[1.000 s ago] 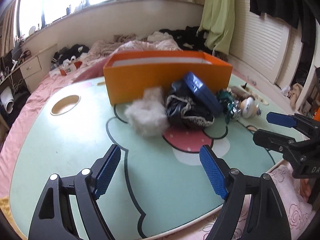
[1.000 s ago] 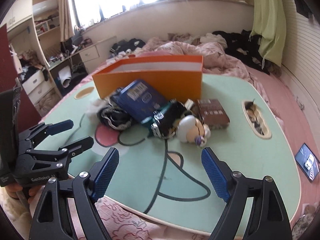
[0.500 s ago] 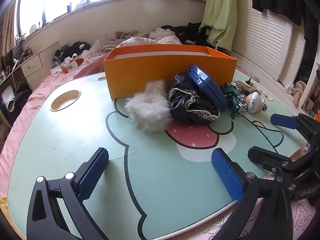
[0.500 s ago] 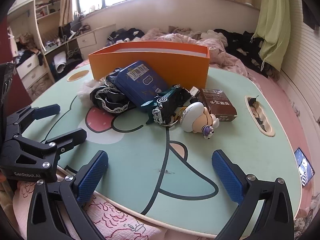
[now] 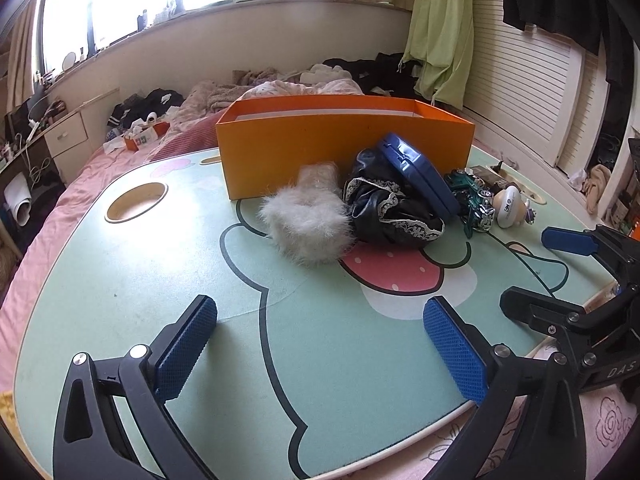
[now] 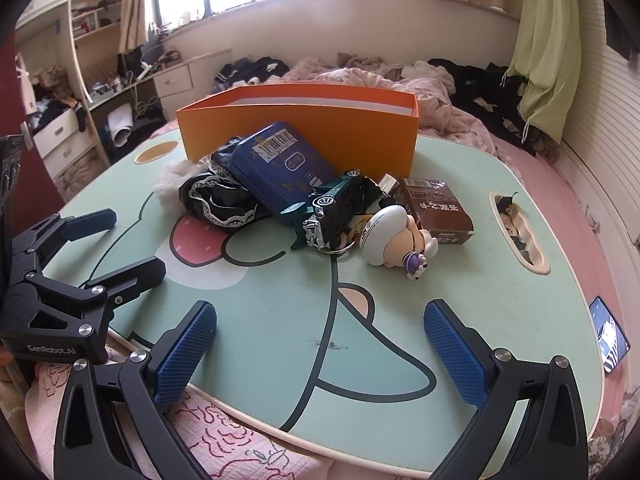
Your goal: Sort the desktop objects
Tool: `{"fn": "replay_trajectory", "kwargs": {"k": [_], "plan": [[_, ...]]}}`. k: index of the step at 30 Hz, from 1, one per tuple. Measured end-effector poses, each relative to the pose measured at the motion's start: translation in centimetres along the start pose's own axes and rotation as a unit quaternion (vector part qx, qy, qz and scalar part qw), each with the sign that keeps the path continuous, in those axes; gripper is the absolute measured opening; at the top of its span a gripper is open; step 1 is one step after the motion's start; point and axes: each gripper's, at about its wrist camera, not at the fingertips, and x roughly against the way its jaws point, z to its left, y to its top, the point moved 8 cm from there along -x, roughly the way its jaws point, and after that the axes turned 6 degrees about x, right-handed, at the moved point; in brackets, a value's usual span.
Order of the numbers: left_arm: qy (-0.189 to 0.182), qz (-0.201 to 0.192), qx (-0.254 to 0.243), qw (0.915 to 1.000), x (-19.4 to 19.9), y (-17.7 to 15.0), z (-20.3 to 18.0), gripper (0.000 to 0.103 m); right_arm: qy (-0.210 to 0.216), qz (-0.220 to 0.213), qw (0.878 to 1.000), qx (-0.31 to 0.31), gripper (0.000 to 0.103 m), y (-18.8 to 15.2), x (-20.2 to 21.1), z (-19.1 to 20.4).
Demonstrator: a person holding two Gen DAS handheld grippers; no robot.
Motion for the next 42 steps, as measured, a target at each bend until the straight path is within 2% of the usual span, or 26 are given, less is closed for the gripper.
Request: {"fn": "replay_trajectory", "kwargs": {"k": [19,33,39,42], "plan": [[-0.001,0.0,-0.001,1.0,0.0,0.1,0.1,0.103,0.003,0.0,1.0,0.003,0.103,0.4,0.1,0.2],[-0.002,0.0,-0.002,1.0,0.1,0.1,0.1,0.103,-0.009,-0.022,1.0,-0.005,0.103,0.7,0.2,-0.9],[-0.002,0.0,-0.002,1.0,0.1,0.1,0.1,0.103,-0.001,-0.044,0.997,-0.059,0.087,1.0,1.1,-3.2],[-0.003,0.0,-0.002,1.0,0.1,0.1,0.2,0.103,-0.013,-0.056,0.995,-0.085,0.08,1.9,1.5,-4.9]]}}
